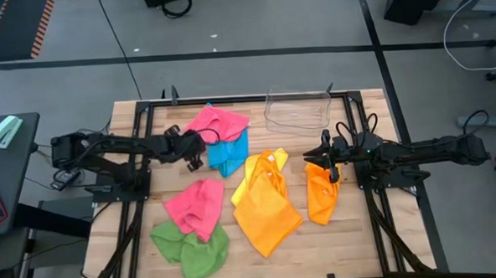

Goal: Fold microfiber towels
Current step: Fold the top pink microfiber cloth

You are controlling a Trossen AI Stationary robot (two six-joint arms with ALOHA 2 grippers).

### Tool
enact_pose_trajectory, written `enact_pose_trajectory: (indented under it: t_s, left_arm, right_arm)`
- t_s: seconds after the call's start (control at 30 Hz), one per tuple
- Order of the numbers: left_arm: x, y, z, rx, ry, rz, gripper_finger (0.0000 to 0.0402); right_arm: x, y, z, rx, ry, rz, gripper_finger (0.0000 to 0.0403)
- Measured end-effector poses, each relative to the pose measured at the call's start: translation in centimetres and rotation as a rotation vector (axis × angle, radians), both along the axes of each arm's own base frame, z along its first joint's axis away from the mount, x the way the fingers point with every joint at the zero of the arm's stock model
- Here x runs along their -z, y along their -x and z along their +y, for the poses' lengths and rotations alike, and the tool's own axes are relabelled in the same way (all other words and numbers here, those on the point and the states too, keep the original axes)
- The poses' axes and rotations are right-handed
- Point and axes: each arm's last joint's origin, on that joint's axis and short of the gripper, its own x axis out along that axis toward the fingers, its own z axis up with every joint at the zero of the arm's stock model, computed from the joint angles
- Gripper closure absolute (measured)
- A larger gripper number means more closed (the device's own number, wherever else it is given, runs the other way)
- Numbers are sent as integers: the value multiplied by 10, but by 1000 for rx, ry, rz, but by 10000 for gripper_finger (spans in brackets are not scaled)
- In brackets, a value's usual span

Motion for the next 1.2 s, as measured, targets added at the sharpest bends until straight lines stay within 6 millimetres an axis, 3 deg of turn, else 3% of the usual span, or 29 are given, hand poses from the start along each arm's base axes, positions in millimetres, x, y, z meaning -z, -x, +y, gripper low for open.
enact_pose_trajectory:
  t_s: [0.17,0.4,0.67,0.9,1.2]
  left_arm:
    - [-2,3,22,-83,41,18,281]
    - [-13,-17,47,-61,79,101,251]
    - [6,-36,65,35,111,252,248]
    - [23,-32,82,-19,155,312,251]
    - [24,-22,94,-96,256,253,268]
  right_arm:
    - [0,0,0,0,1,-2,322]
    - [0,0,0,0,0,-4,322]
    - [1,0,0,0,-2,12,322]
    - [2,0,0,-1,-4,16,322]
    - [2,0,0,-1,-6,18,322]
